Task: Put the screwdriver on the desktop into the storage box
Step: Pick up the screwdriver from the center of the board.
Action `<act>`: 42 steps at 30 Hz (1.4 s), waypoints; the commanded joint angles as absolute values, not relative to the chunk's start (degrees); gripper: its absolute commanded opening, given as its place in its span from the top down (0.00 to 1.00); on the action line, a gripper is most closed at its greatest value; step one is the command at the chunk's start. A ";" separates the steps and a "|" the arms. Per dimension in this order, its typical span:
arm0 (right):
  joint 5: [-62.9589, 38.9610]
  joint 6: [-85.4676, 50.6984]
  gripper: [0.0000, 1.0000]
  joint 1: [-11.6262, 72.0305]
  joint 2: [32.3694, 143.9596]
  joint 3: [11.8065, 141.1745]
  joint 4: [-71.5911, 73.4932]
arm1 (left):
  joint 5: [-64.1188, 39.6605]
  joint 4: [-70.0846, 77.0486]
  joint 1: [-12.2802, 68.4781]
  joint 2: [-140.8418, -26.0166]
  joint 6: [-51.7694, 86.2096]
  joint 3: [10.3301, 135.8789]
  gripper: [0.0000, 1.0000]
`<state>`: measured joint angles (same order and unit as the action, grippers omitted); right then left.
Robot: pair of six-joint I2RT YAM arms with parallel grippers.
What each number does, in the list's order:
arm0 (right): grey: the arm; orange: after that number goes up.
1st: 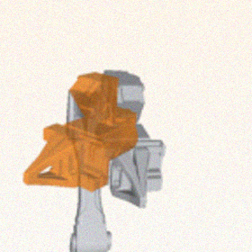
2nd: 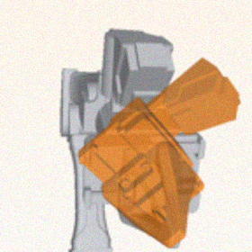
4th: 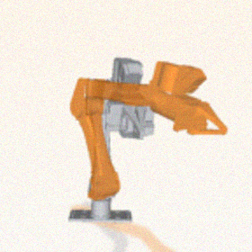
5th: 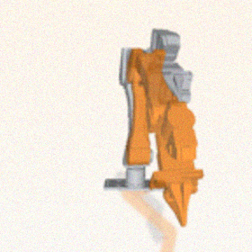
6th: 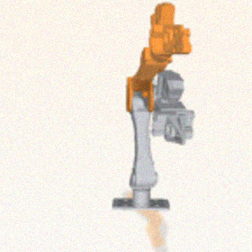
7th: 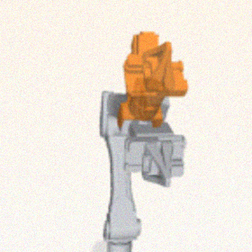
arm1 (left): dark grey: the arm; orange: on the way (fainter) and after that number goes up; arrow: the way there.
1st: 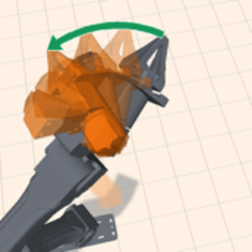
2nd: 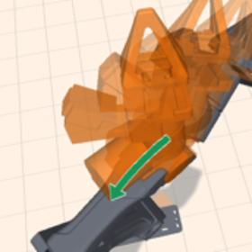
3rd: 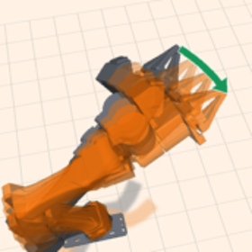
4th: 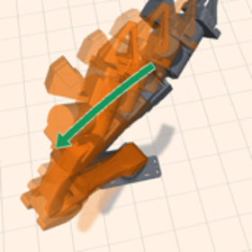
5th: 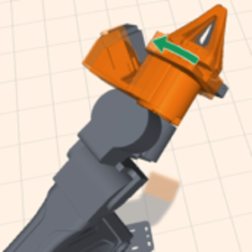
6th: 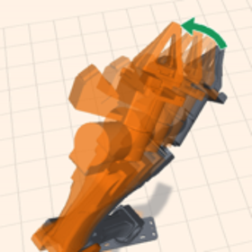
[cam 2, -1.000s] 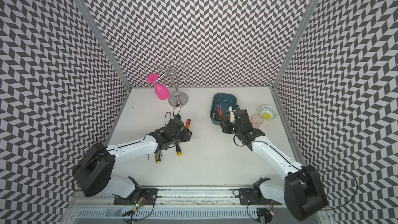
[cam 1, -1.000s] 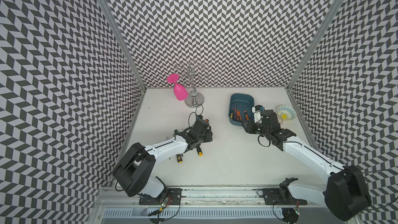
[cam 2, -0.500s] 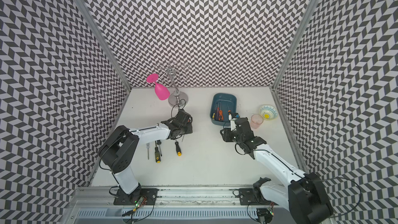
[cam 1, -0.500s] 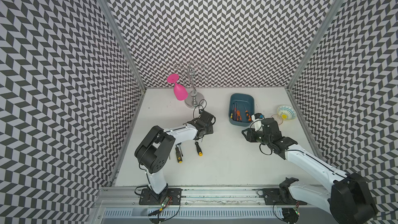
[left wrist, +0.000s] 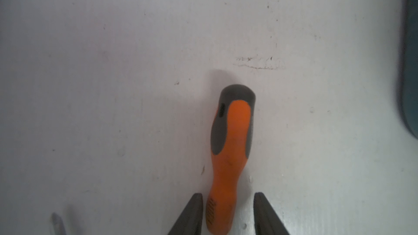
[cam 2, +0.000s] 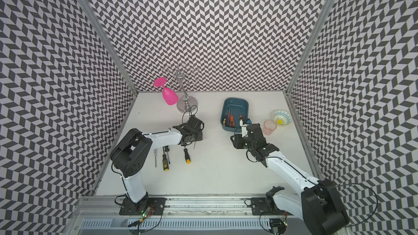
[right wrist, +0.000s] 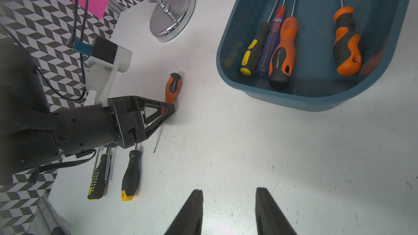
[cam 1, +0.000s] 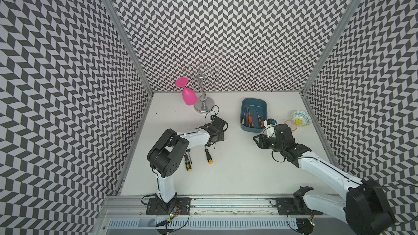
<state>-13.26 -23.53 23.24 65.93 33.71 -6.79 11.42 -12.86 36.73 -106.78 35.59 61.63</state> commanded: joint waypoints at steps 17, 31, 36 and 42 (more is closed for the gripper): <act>-23.05 -24.61 0.53 23.86 65.41 32.74 0.71 | 6.88 -8.99 40.15 -99.69 32.72 59.33 1.00; -41.33 -28.77 0.46 26.84 67.11 33.97 13.88 | -10.02 11.07 41.36 -76.75 34.79 40.76 1.00; -41.98 -29.58 0.45 30.68 69.82 36.60 16.00 | -12.14 16.26 42.68 -71.67 34.90 36.54 1.00; -43.14 -31.48 0.45 32.25 72.48 38.46 18.68 | -13.31 19.61 44.31 -68.41 34.90 34.21 1.00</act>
